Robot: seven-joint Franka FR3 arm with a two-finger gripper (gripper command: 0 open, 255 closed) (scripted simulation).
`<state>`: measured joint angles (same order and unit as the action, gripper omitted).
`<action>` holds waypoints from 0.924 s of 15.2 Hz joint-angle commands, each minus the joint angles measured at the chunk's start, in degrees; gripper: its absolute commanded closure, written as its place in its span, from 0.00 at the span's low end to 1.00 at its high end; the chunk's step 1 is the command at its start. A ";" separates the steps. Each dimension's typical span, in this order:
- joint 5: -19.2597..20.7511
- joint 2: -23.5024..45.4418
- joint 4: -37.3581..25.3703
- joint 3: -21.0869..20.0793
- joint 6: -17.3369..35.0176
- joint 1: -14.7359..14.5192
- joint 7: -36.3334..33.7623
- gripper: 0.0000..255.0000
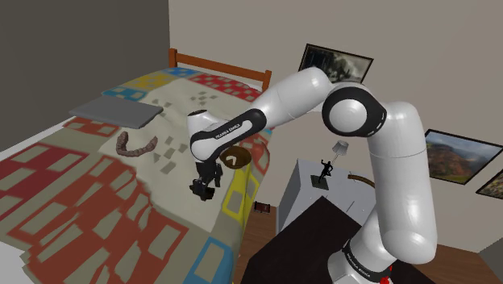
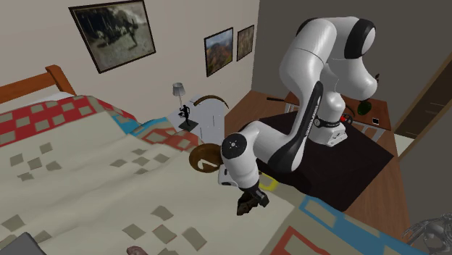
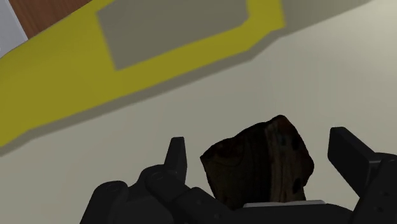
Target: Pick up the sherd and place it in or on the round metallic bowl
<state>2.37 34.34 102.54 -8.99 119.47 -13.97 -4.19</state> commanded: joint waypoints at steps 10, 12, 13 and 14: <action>0.05 0.29 0.12 0.04 0.43 0.00 0.01 1.00; 0.06 0.33 0.12 0.05 0.46 0.00 0.02 1.00; 0.07 0.37 0.19 0.07 0.58 0.04 0.06 1.00; 0.08 0.53 -0.05 0.06 0.49 -0.03 0.00 1.00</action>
<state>2.39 34.46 102.34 -8.99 119.93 -14.01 -4.21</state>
